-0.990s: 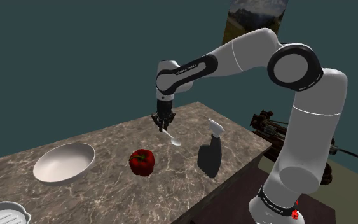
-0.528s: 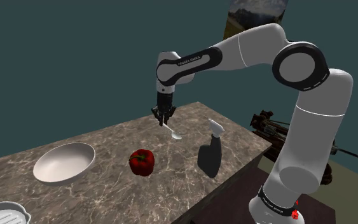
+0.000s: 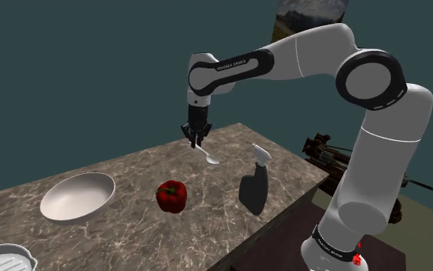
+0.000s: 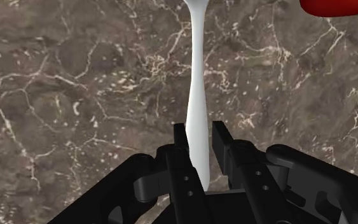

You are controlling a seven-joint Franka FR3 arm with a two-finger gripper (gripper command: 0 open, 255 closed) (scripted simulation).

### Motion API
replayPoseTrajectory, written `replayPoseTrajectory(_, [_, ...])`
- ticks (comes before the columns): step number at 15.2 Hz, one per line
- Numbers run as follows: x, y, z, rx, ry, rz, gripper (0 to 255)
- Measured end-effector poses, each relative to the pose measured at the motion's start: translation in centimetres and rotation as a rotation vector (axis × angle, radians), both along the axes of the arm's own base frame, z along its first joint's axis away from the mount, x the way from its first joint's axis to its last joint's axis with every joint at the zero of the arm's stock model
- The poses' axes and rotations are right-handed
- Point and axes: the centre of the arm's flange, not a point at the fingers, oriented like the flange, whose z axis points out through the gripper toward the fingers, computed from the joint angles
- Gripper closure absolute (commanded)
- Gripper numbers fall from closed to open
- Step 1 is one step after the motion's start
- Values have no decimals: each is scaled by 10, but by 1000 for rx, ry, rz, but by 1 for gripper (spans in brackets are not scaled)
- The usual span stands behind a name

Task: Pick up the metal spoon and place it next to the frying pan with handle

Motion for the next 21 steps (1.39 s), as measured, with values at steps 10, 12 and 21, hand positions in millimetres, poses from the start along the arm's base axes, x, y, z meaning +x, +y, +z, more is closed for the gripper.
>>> replayPoseTrajectory(10, [-39, 122, 4, 0, 0, 1, 255])
replayPoseTrajectory(12, [-50, 149, 2, 0, 0, 2, 255])
replayPoseTrajectory(21, [-89, 256, 3, 0, 0, 2, 255])
